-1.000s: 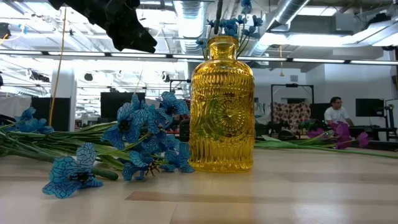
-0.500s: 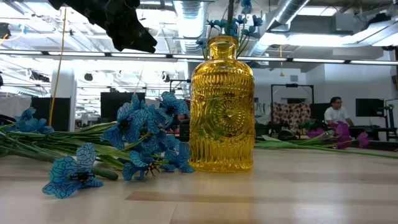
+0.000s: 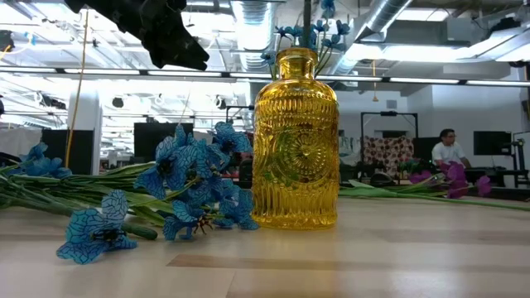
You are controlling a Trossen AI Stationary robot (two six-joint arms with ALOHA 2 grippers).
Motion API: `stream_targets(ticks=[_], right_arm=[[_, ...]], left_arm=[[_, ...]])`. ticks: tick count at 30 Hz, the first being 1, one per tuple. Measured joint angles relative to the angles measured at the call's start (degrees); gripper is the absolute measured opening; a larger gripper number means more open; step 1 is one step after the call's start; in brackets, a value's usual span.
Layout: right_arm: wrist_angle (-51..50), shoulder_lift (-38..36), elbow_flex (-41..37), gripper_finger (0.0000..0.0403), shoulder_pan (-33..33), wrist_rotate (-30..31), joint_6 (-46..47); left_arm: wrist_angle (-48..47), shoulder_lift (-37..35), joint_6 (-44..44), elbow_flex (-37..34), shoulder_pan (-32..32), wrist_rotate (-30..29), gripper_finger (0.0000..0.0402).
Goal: Sort flowers into vase by color
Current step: Put the middle right violet flower into the yellow crystal vase
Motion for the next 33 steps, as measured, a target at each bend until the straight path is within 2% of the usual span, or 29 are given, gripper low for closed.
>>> stream_targets(ticks=[14, 33], right_arm=[[3.1, 7.8, 0.0, 0.0045, -1.4, 0.3, -0.1], [1.7, 8.0, 0.0, 0.0052, -1.9, 0.3, -0.1]], left_arm=[[0.0, 0.0, -0.2, 0.0, 0.0, 0.0, 0.0201], [0.0, 0.0, -0.2, 0.0, 0.0, 0.0, 0.0201]])
